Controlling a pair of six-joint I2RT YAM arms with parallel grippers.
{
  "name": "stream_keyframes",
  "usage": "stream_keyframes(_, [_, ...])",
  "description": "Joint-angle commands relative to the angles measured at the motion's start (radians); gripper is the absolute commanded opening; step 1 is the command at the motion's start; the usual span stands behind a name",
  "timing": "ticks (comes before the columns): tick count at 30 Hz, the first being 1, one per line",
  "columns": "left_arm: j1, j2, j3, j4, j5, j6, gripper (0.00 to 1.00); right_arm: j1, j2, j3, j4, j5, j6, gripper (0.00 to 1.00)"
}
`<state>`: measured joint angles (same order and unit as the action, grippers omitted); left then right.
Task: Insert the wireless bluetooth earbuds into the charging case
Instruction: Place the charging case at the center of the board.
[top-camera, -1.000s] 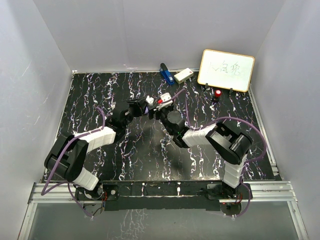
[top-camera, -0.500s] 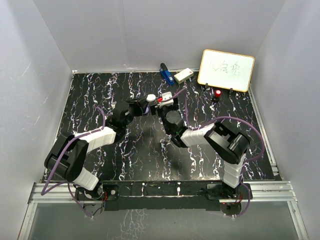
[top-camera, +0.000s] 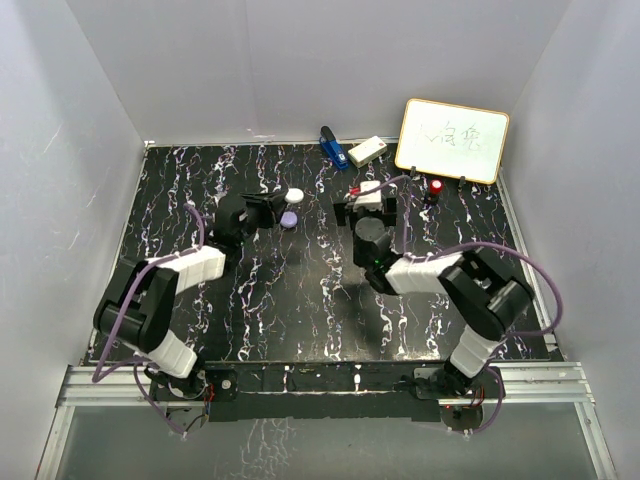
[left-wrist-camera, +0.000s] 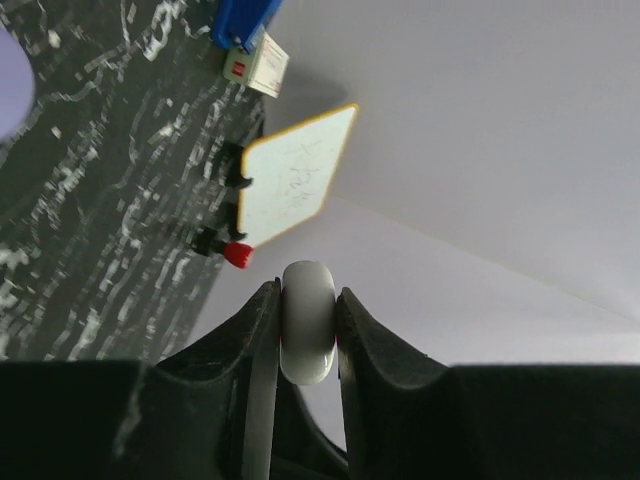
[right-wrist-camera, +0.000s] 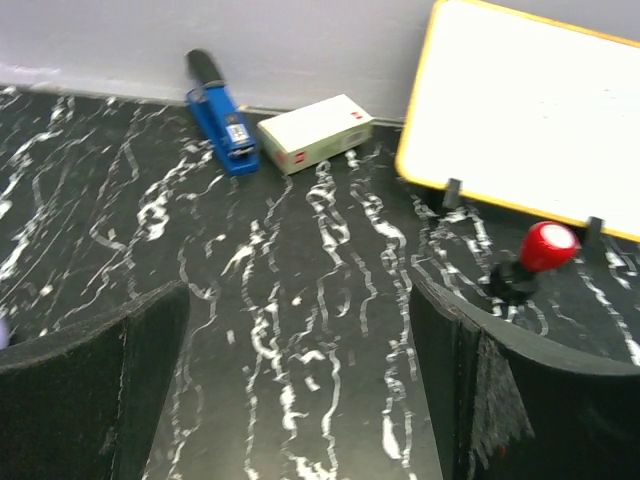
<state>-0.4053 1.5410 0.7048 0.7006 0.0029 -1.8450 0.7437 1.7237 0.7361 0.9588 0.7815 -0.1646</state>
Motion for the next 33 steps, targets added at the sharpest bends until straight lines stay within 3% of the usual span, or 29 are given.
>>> stream_keyframes(1, [0.041, 0.096, 0.087, -0.028, 0.227, 0.254, 0.00, -0.040, -0.132, 0.065, -0.168, 0.026, 0.089, 0.91])
stream_keyframes(9, [0.026, 0.284, 0.193, 0.001, 0.411, 0.421, 0.00, -0.087, -0.319, 0.092, -0.335, -0.171, 0.229, 0.94])
stream_keyframes(18, [-0.014, 0.373, 0.399, -0.241, 0.404, 0.642, 0.00, -0.115, -0.359, 0.157, -0.497, -0.271, 0.277, 0.98])
stream_keyframes(33, [-0.046, 0.462, 0.521, -0.393, 0.338, 0.779, 0.00, -0.164, -0.419, 0.130, -0.519, -0.342, 0.302, 0.98])
